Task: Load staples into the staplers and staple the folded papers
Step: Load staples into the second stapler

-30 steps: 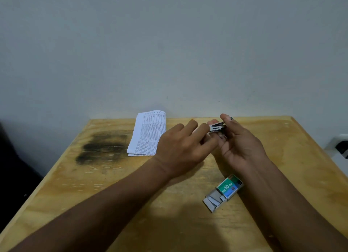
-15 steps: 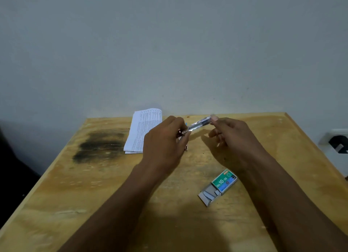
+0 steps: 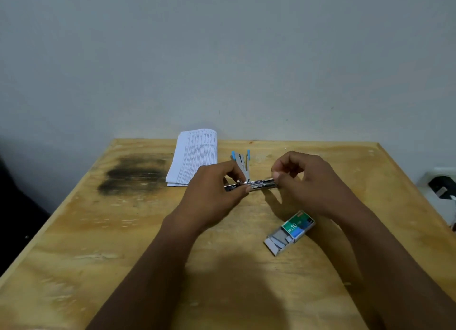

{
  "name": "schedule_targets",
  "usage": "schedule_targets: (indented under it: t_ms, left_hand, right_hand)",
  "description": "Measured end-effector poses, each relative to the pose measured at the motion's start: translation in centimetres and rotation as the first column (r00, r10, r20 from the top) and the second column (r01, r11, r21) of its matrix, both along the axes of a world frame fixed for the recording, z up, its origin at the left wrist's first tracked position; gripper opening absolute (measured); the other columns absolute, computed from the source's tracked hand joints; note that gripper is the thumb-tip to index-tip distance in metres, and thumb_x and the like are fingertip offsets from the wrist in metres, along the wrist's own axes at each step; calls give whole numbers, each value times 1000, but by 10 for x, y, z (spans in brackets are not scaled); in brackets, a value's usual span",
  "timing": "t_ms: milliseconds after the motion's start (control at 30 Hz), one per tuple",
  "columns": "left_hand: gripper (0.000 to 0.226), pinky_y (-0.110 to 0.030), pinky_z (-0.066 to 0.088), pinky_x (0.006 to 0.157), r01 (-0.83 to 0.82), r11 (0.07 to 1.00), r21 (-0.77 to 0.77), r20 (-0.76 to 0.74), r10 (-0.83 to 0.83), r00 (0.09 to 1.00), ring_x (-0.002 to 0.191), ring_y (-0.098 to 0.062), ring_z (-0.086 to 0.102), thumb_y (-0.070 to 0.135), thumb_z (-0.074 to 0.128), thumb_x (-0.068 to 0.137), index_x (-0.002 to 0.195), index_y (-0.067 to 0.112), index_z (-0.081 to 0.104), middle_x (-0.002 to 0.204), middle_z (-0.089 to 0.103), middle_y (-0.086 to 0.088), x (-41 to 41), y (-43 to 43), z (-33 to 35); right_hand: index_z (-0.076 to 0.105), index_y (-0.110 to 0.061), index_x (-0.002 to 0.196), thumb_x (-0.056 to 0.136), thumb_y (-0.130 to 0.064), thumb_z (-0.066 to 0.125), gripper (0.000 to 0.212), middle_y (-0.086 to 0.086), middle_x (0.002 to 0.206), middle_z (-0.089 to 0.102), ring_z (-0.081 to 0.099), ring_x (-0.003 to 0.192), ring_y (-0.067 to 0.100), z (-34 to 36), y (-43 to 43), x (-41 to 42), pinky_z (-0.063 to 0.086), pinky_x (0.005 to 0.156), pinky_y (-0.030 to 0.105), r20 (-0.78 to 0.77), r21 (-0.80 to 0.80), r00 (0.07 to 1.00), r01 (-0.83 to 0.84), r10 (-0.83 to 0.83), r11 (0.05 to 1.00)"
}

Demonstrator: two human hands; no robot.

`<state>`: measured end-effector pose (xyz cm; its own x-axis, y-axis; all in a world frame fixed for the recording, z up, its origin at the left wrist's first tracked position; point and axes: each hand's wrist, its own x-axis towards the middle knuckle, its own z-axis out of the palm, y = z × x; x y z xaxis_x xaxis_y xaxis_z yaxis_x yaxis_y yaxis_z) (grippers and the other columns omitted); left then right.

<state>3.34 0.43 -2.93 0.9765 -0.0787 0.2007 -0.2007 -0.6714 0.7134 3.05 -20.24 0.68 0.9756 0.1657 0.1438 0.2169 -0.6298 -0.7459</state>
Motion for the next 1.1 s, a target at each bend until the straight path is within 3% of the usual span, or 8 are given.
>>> schedule_targets:
  t_ms: [100, 167, 333, 467, 600, 733, 867, 1100]
  left_hand:
    - [16, -32, 55, 69, 16, 1000, 10, 8, -16, 1000, 81, -4, 62, 40, 82, 82, 85, 33, 69, 88, 68, 18, 0, 0, 0]
    - [16, -31, 54, 68, 24, 1000, 16, 9, -24, 1000, 79, -3, 62, 39, 82, 81, 84, 32, 69, 86, 68, 18, 0, 0, 1]
    - [15, -35, 57, 73, 19, 1000, 8, 2, -19, 1000, 83, -3, 62, 38, 83, 81, 85, 32, 70, 87, 68, 19, -2, 0, 0]
    - [16, -35, 59, 75, 21, 1000, 1, -26, -21, 999, 89, -3, 62, 38, 83, 82, 86, 32, 69, 92, 66, 22, -2, 0, -1]
    - [15, -30, 57, 75, 36, 999, -6, -39, -36, 999, 90, -6, 62, 36, 83, 81, 86, 32, 70, 95, 67, 20, -2, 0, -1]
    - [14, -25, 53, 74, 56, 998, -10, -32, -56, 998, 88, -5, 62, 35, 84, 81, 88, 32, 73, 92, 70, 18, -1, 2, 0]
    - [14, -21, 49, 71, 62, 998, -7, -26, -62, 998, 90, -6, 62, 34, 85, 80, 88, 30, 73, 94, 71, 15, 0, 4, -1]
    - [16, -16, 43, 75, 93, 996, -1, -54, -93, 994, 99, -5, 64, 34, 86, 78, 86, 28, 74, 95, 75, 11, 4, 7, -2]
  right_hand:
    - [69, -30, 77, 87, -17, 64, 17, -13, 78, 68, 61, 76, 3, 15, -4, -25, 50, 66, 21, -154, -177, 968, -224, 198, 958]
    - [70, -29, 73, 84, -20, 66, 15, -16, 76, 67, 59, 74, -2, 16, -3, -41, 47, 63, 16, -241, -279, 937, -314, 251, 907]
    - [72, -26, 74, 84, -23, 69, 10, -13, 78, 65, 60, 73, 2, 11, 5, -54, 47, 63, 15, -250, -391, 949, -280, 192, 877]
    - [69, -30, 70, 83, -26, 73, 14, -18, 67, 56, 55, 67, 0, 12, 13, -53, 35, 56, 11, -257, -453, 953, -264, 159, 852]
    - [72, -25, 70, 79, -29, 74, 10, -10, 70, 69, 62, 69, 5, 12, 17, -51, 37, 56, 13, -291, -460, 950, -246, 117, 853]
    - [72, -23, 69, 77, -32, 75, 12, -5, 78, 72, 64, 74, 11, 15, 22, -52, 54, 68, 25, -297, -480, 950, -232, 92, 846]
    - [58, -29, 57, 73, -30, 76, 23, -10, 71, 65, 58, 70, 7, 14, 26, -54, 51, 95, 33, -246, -490, 964, -214, 102, 845]
    - [65, -29, 68, 77, -27, 69, 11, -12, 68, 65, 59, 67, 4, 4, 17, -56, 53, 65, 24, -172, -438, 965, -256, 200, 862]
